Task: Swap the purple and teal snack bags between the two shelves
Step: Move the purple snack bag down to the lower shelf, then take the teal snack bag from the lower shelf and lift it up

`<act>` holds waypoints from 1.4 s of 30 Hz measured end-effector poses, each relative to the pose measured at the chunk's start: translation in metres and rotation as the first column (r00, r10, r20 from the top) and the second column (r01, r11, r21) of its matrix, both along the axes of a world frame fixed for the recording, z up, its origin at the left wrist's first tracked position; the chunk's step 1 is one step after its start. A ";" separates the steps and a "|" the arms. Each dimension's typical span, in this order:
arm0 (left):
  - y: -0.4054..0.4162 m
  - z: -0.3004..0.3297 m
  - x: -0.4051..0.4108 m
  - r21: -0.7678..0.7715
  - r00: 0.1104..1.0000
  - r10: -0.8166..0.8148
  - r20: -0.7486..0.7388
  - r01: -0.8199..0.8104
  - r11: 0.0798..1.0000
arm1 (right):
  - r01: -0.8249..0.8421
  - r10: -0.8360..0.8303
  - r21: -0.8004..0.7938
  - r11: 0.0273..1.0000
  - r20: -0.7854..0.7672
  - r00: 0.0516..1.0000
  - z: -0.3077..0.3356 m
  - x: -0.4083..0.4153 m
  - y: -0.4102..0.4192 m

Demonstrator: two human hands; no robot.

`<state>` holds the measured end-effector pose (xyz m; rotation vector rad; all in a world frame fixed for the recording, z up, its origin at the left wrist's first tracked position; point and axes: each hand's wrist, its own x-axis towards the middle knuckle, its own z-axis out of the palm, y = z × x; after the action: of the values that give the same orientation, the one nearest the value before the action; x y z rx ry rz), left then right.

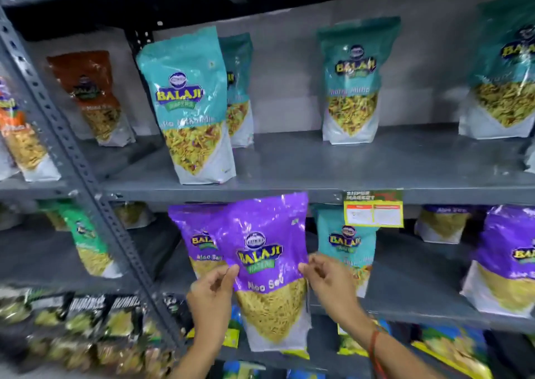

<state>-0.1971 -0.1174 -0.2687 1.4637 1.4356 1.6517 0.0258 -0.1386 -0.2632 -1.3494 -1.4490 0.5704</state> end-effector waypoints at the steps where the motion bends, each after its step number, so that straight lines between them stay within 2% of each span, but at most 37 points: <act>1: 0.008 -0.012 0.000 -0.029 0.999 0.028 -0.036 -0.029 0.999 | 0.000 0.000 -0.026 1.000 0.000 1.000 -0.012 -0.001 0.010; 5: 0.050 -0.044 0.015 -0.083 0.987 0.129 -0.095 -0.137 0.987 | 0.099 -0.097 -0.091 0.991 0.036 0.995 -0.048 -0.004 0.056; 10: 0.093 -0.060 0.038 -0.125 0.985 0.151 -0.088 -0.161 0.979 | 0.273 -0.255 -0.135 0.953 0.133 0.958 -0.073 -0.006 0.100; 15: 0.115 -0.085 0.037 -0.155 0.979 0.151 -0.136 -0.171 0.973 | 0.297 -0.270 -0.155 0.942 0.170 0.948 -0.095 -0.007 0.120; 19: 0.118 -0.084 0.040 -0.228 0.987 0.158 -0.027 -0.160 0.960 | 0.273 -0.253 -0.171 0.947 0.127 0.959 -0.094 -0.009 0.123; 21: 0.110 -0.073 0.047 -0.245 0.973 0.215 0.087 -0.188 0.951 | 0.214 -0.211 -0.176 0.961 0.036 0.977 -0.089 -0.007 0.115; 22: 0.105 -0.069 0.053 -0.199 0.968 0.226 0.113 -0.201 0.959 | 0.196 -0.204 -0.177 0.965 -0.029 0.979 -0.086 -0.004 0.109; 25: 0.086 -0.055 0.080 0.000 0.989 0.140 -0.044 -0.140 0.990 | 0.234 -0.254 -0.136 0.963 -0.155 0.955 -0.079 0.014 0.085; 28: 0.072 -0.043 0.120 0.057 0.980 -0.028 -0.199 0.040 0.998 | 0.404 -0.406 -0.058 0.913 -0.216 0.888 -0.068 0.043 0.060; 30: 0.072 -0.049 0.146 -0.019 0.949 -0.147 -0.280 0.147 0.989 | 0.546 -0.535 -0.020 0.838 -0.231 0.813 -0.065 0.072 0.054; 32: 0.078 -0.061 0.167 -0.163 0.914 -0.280 -0.294 0.241 0.957 | 0.599 -0.584 -0.017 0.800 -0.246 0.773 -0.071 0.104 0.059; 35: 0.094 -0.075 0.188 -0.315 0.846 -0.383 -0.372 0.273 0.909 | 0.429 -0.457 -0.165 0.888 -0.225 0.861 -0.079 0.141 0.070; 37: 0.102 -0.077 0.195 -0.293 0.841 -0.342 -0.420 0.231 0.928 | 0.265 -0.318 -0.270 0.926 -0.176 0.932 -0.083 0.153 0.073; 39: 0.105 -0.076 0.196 -0.246 0.858 -0.291 -0.424 0.200 0.948 | 0.256 -0.279 -0.252 0.933 -0.061 0.958 -0.089 0.159 0.076; 42: 0.101 -0.077 0.196 -0.204 0.853 -0.275 -0.443 0.203 0.958 | 0.334 -0.333 -0.161 0.929 0.036 0.942 -0.097 0.162 0.074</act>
<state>-0.0015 -0.0162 -0.3452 1.9507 1.5000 1.0516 0.1876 -0.0643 -0.3602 -1.6886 -1.1603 0.4684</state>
